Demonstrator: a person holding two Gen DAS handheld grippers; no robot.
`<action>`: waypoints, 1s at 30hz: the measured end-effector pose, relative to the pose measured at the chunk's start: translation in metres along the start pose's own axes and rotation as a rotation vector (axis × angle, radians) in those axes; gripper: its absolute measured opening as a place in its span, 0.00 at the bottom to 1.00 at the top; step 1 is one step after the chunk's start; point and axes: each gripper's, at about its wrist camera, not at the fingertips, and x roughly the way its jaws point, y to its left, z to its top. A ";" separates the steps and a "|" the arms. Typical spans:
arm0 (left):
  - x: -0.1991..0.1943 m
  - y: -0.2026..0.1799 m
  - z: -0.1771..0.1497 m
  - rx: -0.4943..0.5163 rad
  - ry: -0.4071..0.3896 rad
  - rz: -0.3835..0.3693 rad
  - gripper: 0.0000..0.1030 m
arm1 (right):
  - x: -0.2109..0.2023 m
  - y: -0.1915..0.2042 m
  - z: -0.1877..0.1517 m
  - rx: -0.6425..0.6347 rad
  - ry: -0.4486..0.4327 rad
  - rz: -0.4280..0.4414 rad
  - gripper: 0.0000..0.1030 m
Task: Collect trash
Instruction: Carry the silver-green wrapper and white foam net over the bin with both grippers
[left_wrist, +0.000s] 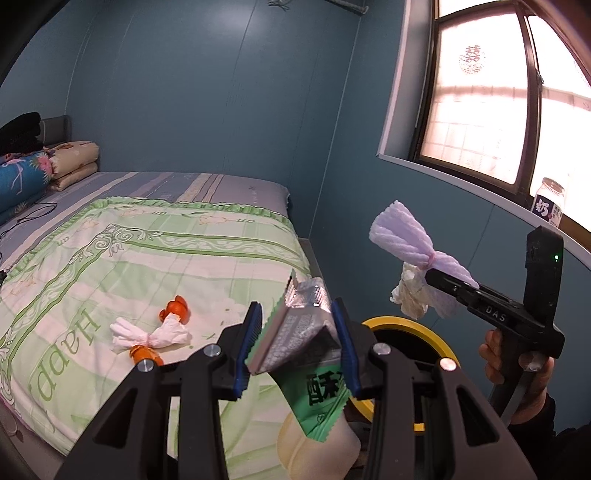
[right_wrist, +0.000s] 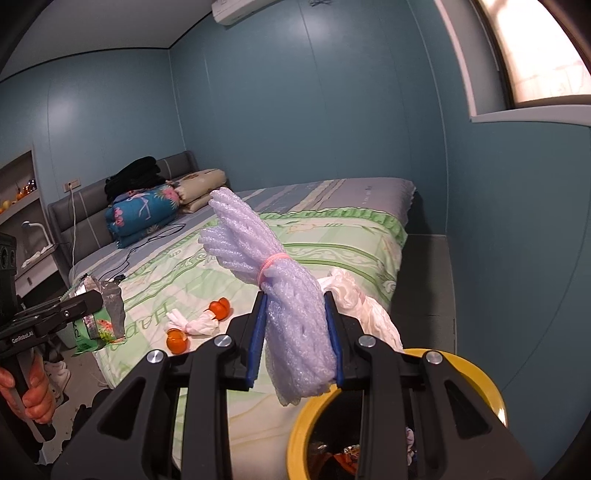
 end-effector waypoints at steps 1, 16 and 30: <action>0.002 -0.003 0.001 0.005 0.002 -0.006 0.35 | 0.000 -0.002 0.000 0.003 0.000 -0.005 0.27; 0.037 -0.059 0.006 0.070 0.037 -0.114 0.35 | -0.006 -0.037 -0.018 0.075 0.016 -0.081 0.27; 0.063 -0.097 -0.006 0.144 0.083 -0.145 0.35 | -0.002 -0.060 -0.037 0.165 0.071 -0.127 0.27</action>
